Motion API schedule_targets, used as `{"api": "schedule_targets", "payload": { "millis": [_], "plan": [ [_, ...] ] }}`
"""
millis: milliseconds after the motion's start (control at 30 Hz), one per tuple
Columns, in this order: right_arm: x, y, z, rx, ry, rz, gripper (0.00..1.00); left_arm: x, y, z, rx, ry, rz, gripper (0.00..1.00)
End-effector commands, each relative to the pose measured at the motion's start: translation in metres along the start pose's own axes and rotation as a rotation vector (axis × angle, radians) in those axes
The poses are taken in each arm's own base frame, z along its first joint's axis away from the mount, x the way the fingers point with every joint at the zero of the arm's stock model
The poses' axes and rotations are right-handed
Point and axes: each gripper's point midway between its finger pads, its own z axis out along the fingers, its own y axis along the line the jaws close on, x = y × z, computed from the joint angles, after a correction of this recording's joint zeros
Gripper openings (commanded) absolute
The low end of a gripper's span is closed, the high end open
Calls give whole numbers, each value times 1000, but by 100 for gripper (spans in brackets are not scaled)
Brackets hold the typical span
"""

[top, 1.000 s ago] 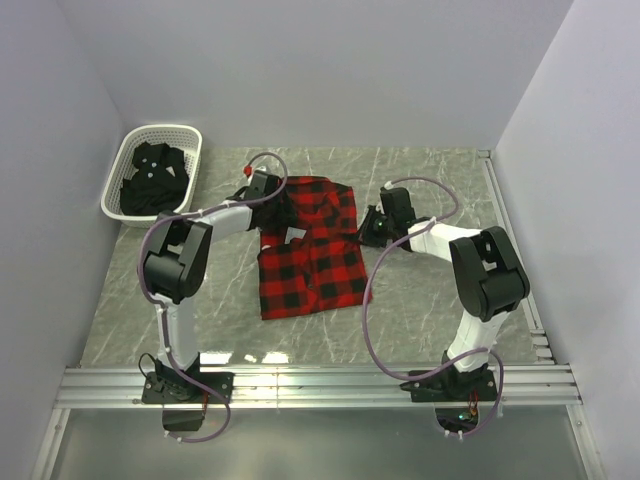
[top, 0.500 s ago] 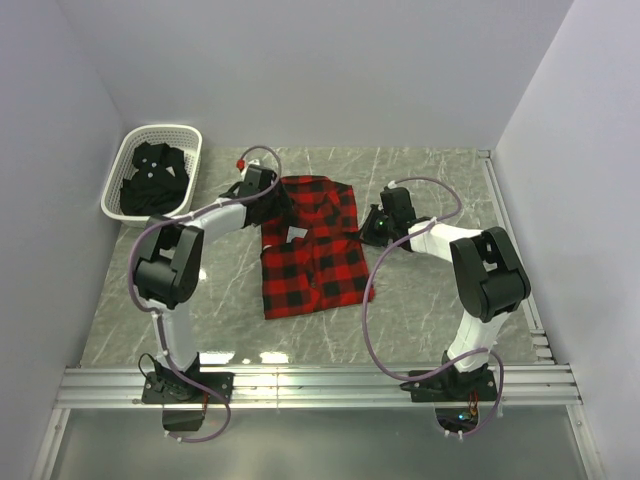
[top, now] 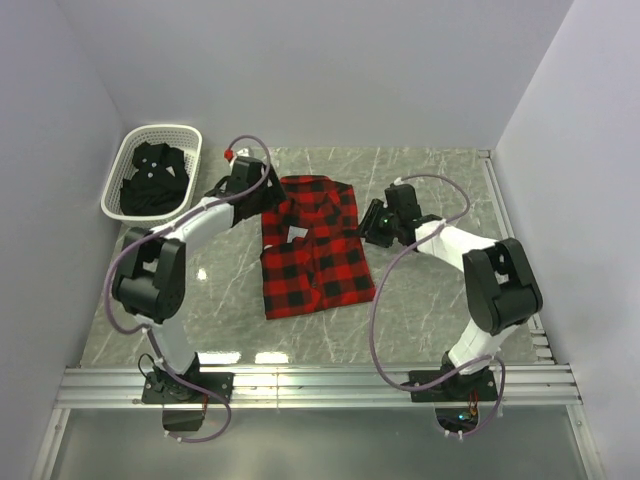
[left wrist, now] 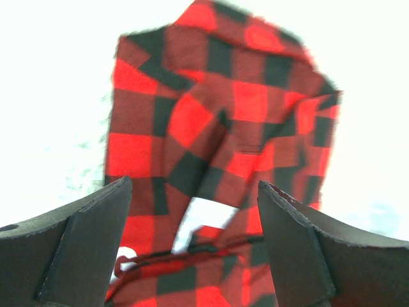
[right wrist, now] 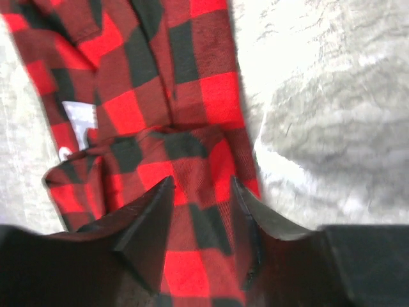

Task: Fold and stack the long sleeve shirts
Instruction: Fold the shirt

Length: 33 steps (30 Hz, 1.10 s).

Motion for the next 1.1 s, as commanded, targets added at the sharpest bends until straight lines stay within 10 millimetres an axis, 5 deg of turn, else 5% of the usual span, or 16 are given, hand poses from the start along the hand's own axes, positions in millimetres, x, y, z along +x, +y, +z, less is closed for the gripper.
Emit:
{"api": "schedule_targets", "payload": {
  "millis": [0, 200, 500, 800, 1067],
  "plan": [
    [-14, 12, -27, -23, -53, -8, 54, -27, -26, -34, 102, -64, 19, 86],
    [19, -2, -44, -19, 25, -3, 54, -19, -34, -21, 130, -18, 61, 85],
    [80, -41, -61, 33, 164, 11, 51, -13, -41, 33, 111, 5, 121, 84],
    [94, -39, -66, -17, 198, -3, 50, 9, -21, 72, 38, 38, 102, 83],
    [100, -35, -64, -37, 216, -29, 47, 27, -6, 85, 1, 59, 60, 82]
  ]
}}
